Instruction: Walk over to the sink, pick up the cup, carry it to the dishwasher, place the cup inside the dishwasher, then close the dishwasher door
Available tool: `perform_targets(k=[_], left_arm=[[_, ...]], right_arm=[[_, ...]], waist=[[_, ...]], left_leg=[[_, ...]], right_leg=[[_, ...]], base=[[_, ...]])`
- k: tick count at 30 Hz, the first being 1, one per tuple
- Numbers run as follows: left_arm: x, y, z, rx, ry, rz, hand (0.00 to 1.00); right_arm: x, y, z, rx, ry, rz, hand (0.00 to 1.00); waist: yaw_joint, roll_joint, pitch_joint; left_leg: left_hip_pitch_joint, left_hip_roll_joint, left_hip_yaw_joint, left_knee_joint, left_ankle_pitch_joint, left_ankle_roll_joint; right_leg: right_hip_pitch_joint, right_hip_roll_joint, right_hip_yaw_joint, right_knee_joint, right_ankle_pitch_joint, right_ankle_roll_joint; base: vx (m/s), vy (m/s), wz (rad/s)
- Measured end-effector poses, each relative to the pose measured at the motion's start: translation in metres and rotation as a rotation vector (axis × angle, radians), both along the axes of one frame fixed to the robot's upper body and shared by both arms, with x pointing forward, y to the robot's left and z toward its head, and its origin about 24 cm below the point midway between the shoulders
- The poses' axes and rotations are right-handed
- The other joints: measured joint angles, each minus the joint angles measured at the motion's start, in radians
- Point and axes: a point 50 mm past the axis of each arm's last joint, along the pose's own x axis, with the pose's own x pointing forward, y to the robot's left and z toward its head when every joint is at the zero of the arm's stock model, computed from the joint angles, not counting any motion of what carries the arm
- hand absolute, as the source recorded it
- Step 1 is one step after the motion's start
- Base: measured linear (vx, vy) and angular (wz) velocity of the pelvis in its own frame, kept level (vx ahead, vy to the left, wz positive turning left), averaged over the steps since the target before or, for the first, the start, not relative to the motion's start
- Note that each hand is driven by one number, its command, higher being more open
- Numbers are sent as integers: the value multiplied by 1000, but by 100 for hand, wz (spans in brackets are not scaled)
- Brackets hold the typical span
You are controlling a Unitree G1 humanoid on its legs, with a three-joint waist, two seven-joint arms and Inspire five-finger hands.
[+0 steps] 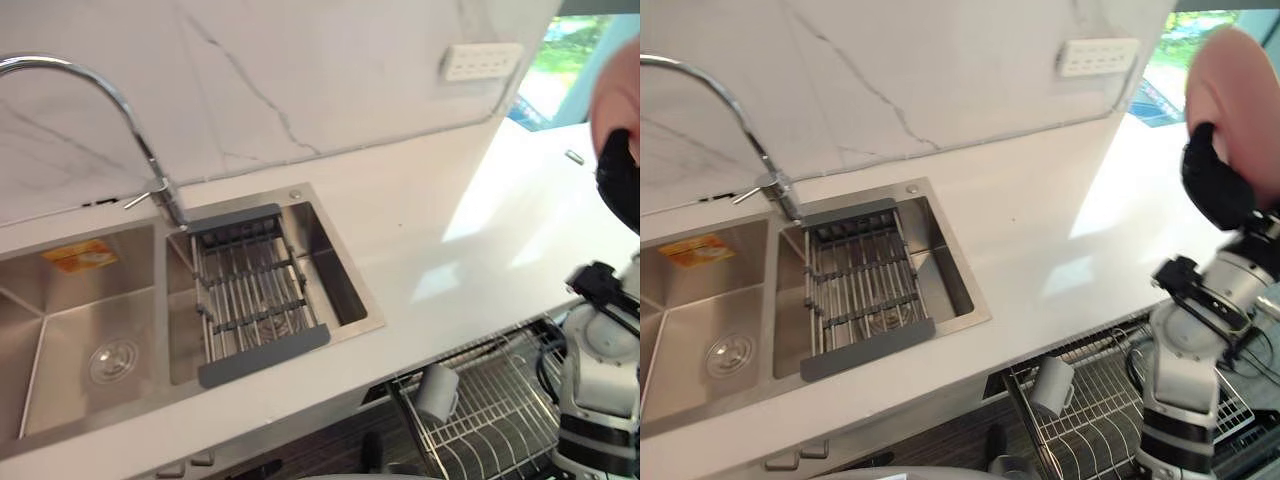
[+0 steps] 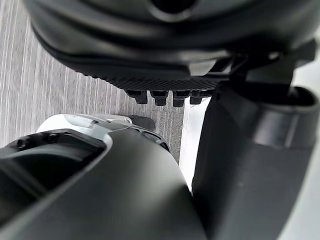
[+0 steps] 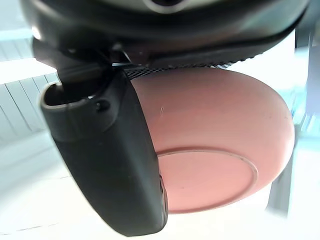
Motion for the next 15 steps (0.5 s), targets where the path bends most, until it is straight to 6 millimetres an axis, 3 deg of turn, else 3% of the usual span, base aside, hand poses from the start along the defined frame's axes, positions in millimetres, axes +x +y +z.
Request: perform_targets(k=[5, 6, 9, 10, 11, 12, 13, 14, 15], left_arm=[[-3, 0, 0, -13, 32, -31, 100], [-3, 0, 0, -19, 33, -28, 100], [-3, 2, 1, -17, 17, -16, 100], [-7, 0, 1, -24, 31, -9, 100], [-8, 2, 2, -20, 27, 7, 100], [-7, 5, 3, -14, 22, 13, 100], [-3, 11, 5, 3, 1, 26, 100], [-1, 12, 5, 1, -10, 44, 100], [-2, 11, 5, -2, -13, 55, 100]], right_arm=[[-28, -25, -40, 44, 158, -208, 0], [-32, -25, -45, 53, 173, -229, 0], [-47, -22, -73, 73, 292, -301, 0], [-54, -21, -87, 94, 343, -331, 0], [-56, -19, -98, 117, 376, -354, 0], [-57, -18, -102, 125, 391, -360, 0], [-55, -14, -109, 121, 424, -349, 0], [-41, -5, -118, 118, 462, -296, 0], [-35, 1, -122, 120, 476, -267, 0]], waist=[[-36, -8, 0], [-36, -9, -1], [-46, -10, 0], [-51, 2, -2], [-49, -7, -2], [-50, -23, -3], [-42, -49, 0], [-19, -51, -5], [6, -51, -9]], left_leg=[[-9, -9, 92, 58, -48, 4], [-11, -9, 104, 66, -53, 4], [-15, -1, 173, 77, -60, 6], [-19, 25, 182, 81, -60, 8], [-21, 33, 196, 97, -67, 4], [-23, 30, 200, 122, -82, -2], [-40, 31, 203, 184, -120, -1], [-71, 22, 189, 177, -136, 47], [-83, 17, 182, 153, -123, 59]], right_leg=[[-42, 16, 90, 0, 13, 17], [-49, 13, 78, -4, -1, 7], [-102, -22, -70, 74, -71, -3], [-126, -43, -163, 147, -127, -21], [-175, -104, -252, 322, -166, -75], [-185, -133, -286, 397, -172, -86], [-178, -123, -287, 382, -176, -54], [-174, -76, -224, 271, -99, -51], [-159, -42, -194, 174, -34, -34]], base=[[-24, 37, -59], [-83, 25, -70], [-51, 21, -64], [-18, -50, -29], [-3, -60, -23], [27, -58, -35], [-34, -14, -82], [-99, 1, -117], [-146, 9, -133]])
